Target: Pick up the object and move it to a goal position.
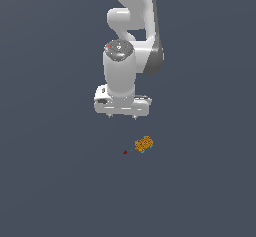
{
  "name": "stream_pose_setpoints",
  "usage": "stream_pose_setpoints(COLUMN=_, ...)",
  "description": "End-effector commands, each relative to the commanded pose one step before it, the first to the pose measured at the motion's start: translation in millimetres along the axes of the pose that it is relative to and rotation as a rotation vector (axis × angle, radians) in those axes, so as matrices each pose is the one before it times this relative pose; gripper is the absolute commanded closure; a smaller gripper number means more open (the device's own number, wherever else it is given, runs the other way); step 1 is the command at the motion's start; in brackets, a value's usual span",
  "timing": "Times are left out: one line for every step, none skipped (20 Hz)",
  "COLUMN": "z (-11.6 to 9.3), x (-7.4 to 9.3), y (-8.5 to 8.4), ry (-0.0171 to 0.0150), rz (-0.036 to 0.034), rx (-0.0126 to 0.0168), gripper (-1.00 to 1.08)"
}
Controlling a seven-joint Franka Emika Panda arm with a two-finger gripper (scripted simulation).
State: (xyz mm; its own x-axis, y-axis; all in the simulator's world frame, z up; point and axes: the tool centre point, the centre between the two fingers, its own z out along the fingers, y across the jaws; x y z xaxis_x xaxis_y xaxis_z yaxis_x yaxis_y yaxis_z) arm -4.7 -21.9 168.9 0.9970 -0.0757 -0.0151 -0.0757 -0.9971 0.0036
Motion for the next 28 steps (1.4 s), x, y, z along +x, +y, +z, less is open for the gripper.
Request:
stream_pose_setpoints(z=0.00, x=0.00, y=0.01, ry=0.00000, rz=0.00000, rx=0.00000, gripper=-0.92)
stream_pose_setpoints(z=0.12, x=-0.10, y=-0.43, ry=-0.00033, rz=-0.00044, rx=0.00042, gripper=-0.92)
stream_pose_setpoints(z=0.45, x=-0.26, y=-1.33, ry=-0.00114, rz=-0.00148, rx=0.00149, gripper=-0.92)
stream_pose_setpoints(z=0.70, x=-0.45, y=-2.15, ry=-0.00183, rz=-0.00241, rx=0.00238, gripper=-0.92)
stream_pose_setpoints(z=0.96, x=-0.65, y=-2.98, ry=-0.00254, rz=-0.00345, rx=0.00328, gripper=-0.92)
stream_pose_setpoints(z=1.22, x=-0.86, y=-3.81, ry=-0.00328, rz=-0.00469, rx=0.00421, gripper=-0.92)
stream_pose_setpoints(z=1.36, x=-1.02, y=-4.26, ry=-0.00372, rz=-0.00577, rx=0.00474, gripper=-0.92)
stream_pose_setpoints(z=1.09, x=-0.89, y=-3.49, ry=-0.00311, rz=-0.00538, rx=0.00391, gripper=-0.92)
stream_pose_setpoints(z=0.77, x=-0.73, y=-2.60, ry=-0.00236, rz=-0.00470, rx=0.00293, gripper=-0.92)
stream_pose_setpoints(z=0.48, x=-0.56, y=-1.74, ry=-0.00163, rz=-0.00391, rx=0.00199, gripper=-0.92)
stream_pose_setpoints(z=0.19, x=-0.35, y=-0.87, ry=-0.00086, rz=-0.00278, rx=0.00102, gripper=-0.92)
stream_pose_setpoints(z=-0.04, x=-0.13, y=-0.07, ry=-0.00016, rz=-0.00118, rx=0.00016, gripper=-0.92)
stream_pose_setpoints(z=0.03, x=0.10, y=0.22, ry=0.00000, rz=0.00000, rx=0.00000, gripper=-0.92)
stream_pose_setpoints(z=-0.23, x=0.15, y=0.50, ry=0.00072, rz=0.00187, rx=-0.00087, gripper=-0.92)
stream_pose_setpoints(z=0.08, x=0.31, y=0.26, ry=0.00038, rz=0.00288, rx=-0.00037, gripper=-0.92)
stream_pose_setpoints(z=0.27, x=0.39, y=-0.01, ry=0.00026, rz=0.00413, rx=-0.00014, gripper=-0.92)
stream_pose_setpoints(z=0.44, x=0.48, y=-0.21, ry=0.00015, rz=0.00543, rx=0.00006, gripper=-0.92)
stream_pose_setpoints(z=0.60, x=0.57, y=-0.42, ry=0.00008, rz=0.00666, rx=0.00021, gripper=-0.92)
stream_pose_setpoints(z=0.74, x=0.67, y=-0.52, ry=0.00007, rz=0.00799, rx=0.00028, gripper=-0.92)
stream_pose_setpoints(z=0.84, x=0.78, y=-0.56, ry=0.00012, rz=0.00931, rx=0.00027, gripper=-0.92)
stream_pose_setpoints(z=0.92, x=0.90, y=-0.58, ry=0.00021, rz=0.01060, rx=0.00020, gripper=-0.92)
stream_pose_setpoints(z=1.01, x=1.01, y=-0.58, ry=0.00030, rz=0.01194, rx=0.00015, gripper=-0.92)
stream_pose_setpoints(z=1.12, x=1.11, y=-0.62, ry=0.00036, rz=0.01322, rx=0.00013, gripper=-0.92)
stream_pose_setpoints(z=1.23, x=1.19, y=-0.73, ry=0.00037, rz=0.01443, rx=0.00015, gripper=-0.92)
stream_pose_setpoints(z=1.36, x=1.27, y=-0.85, ry=0.00037, rz=0.01568, rx=0.00018, gripper=-0.92)
stream_pose_setpoints(z=1.49, x=1.35, y=-0.96, ry=0.00039, rz=0.01692, rx=0.00019, gripper=-0.92)
stream_pose_setpoints(z=1.61, x=1.43, y=-1.04, ry=0.00044, rz=0.01821, rx=0.00018, gripper=-0.92)
stream_pose_setpoints(z=1.73, x=1.50, y=-1.14, ry=0.00049, rz=0.01950, rx=0.00016, gripper=-0.92)
